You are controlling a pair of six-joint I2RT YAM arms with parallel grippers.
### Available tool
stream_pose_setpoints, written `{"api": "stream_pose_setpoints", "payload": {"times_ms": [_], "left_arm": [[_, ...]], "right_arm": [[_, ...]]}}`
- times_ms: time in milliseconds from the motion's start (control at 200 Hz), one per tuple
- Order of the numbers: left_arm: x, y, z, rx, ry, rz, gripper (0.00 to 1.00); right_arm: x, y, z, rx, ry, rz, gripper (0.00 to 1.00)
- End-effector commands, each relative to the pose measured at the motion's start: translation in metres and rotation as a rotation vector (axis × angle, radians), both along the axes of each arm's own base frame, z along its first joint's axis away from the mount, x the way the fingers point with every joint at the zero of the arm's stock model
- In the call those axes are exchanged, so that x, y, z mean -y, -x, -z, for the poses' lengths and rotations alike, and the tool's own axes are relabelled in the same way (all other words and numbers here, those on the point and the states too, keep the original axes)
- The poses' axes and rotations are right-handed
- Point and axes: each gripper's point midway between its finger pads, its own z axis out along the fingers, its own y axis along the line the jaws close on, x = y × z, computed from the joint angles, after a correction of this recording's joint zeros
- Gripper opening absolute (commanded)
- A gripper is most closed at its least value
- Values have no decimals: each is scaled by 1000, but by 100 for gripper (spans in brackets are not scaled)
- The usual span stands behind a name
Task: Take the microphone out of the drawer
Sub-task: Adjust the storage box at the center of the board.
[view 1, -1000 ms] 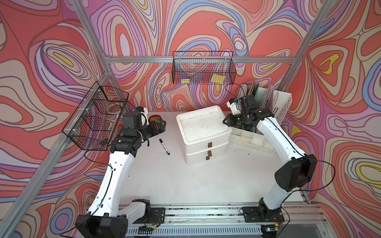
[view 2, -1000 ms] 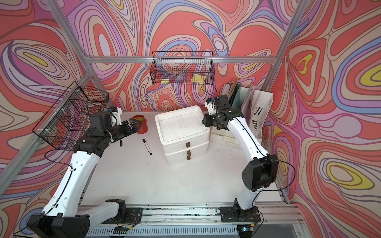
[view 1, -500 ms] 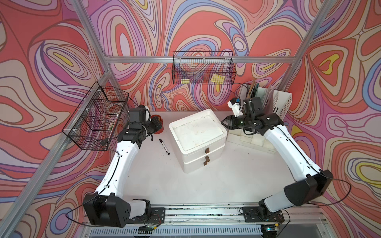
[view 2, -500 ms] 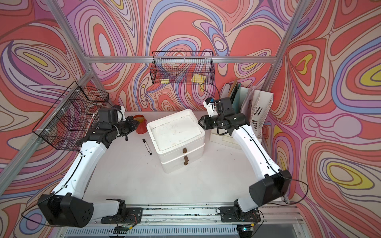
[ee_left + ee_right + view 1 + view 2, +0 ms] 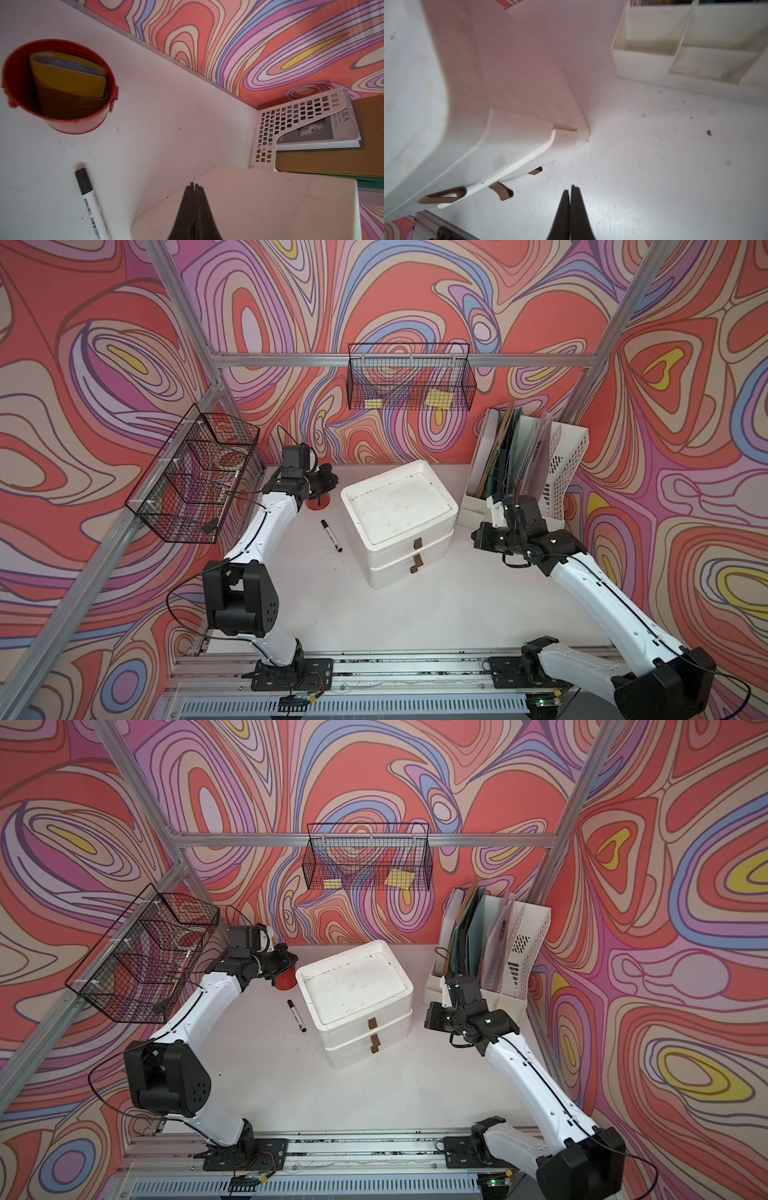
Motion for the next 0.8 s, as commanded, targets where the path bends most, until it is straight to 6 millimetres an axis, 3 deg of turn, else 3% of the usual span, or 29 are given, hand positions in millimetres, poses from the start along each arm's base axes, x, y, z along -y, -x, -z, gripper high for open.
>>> {"api": "stream_pose_setpoints", "payload": {"times_ms": [0, 275, 541, 796], "left_arm": [[22, -7, 2, -4, 83, 98, 0], [38, 7, 15, -20, 130, 206, 0], [46, 31, 21, -39, 159, 275, 0], [53, 68, 19, -60, 206, 322, 0]], "right_arm": [[-26, -12, -12, 58, -246, 32, 0], [-42, -20, 21, -4, -331, 28, 0], [-60, -36, 30, -16, -370, 0, 0], [-81, -60, 27, 9, -385, -44, 0]]}}
